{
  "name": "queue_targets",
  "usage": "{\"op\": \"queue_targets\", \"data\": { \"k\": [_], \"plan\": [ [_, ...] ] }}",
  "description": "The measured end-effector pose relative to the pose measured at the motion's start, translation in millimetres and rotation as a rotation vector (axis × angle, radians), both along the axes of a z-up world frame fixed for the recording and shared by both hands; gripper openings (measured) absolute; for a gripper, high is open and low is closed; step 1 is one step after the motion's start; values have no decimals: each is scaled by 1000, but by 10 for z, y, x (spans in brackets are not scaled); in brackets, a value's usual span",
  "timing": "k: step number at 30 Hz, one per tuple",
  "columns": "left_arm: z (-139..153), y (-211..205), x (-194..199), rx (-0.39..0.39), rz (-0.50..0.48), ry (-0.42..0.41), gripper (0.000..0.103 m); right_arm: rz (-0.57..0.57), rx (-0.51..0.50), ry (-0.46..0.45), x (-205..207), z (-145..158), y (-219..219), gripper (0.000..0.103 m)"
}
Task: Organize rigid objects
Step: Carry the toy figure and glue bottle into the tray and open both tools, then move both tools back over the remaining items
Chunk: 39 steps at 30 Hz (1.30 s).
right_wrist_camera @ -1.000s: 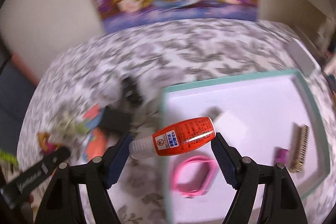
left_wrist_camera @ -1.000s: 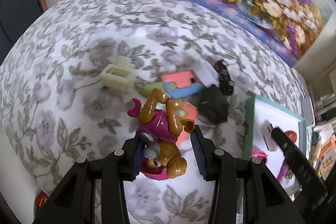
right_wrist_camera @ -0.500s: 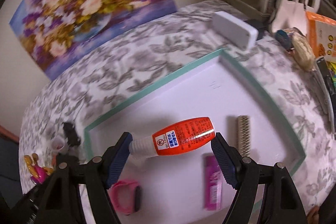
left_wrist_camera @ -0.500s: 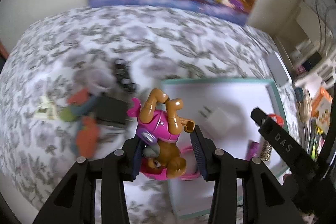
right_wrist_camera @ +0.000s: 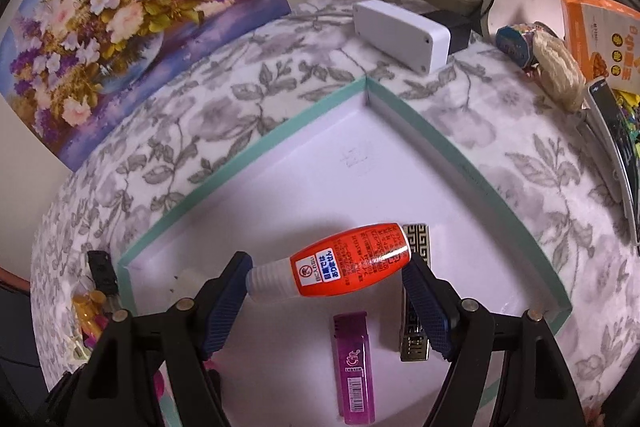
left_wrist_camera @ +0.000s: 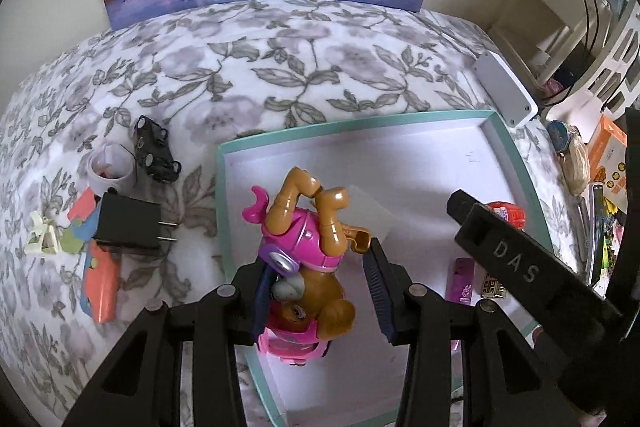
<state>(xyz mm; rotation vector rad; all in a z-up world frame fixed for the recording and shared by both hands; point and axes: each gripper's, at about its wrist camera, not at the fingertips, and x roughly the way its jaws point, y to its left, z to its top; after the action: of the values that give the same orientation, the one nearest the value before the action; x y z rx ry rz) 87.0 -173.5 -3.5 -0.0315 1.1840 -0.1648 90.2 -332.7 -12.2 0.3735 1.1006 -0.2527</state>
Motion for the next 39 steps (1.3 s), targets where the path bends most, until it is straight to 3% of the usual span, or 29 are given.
{"op": "queue_targets", "data": {
  "k": [14, 20, 25, 39],
  "plan": [
    [-68, 32, 73, 34, -7, -48, 45, 30, -4, 5, -7, -38, 68, 80],
    [-77, 90, 80, 57, 13, -43, 65, 42, 13, -2, -1, -51, 88, 80],
    [-65, 115, 74, 73, 28, -40, 76, 44, 16, -2, -1, -44, 88, 80],
    [15, 318, 70, 78, 107, -32, 76, 44, -27, -47, -61, 177, 95, 81]
  ]
}}
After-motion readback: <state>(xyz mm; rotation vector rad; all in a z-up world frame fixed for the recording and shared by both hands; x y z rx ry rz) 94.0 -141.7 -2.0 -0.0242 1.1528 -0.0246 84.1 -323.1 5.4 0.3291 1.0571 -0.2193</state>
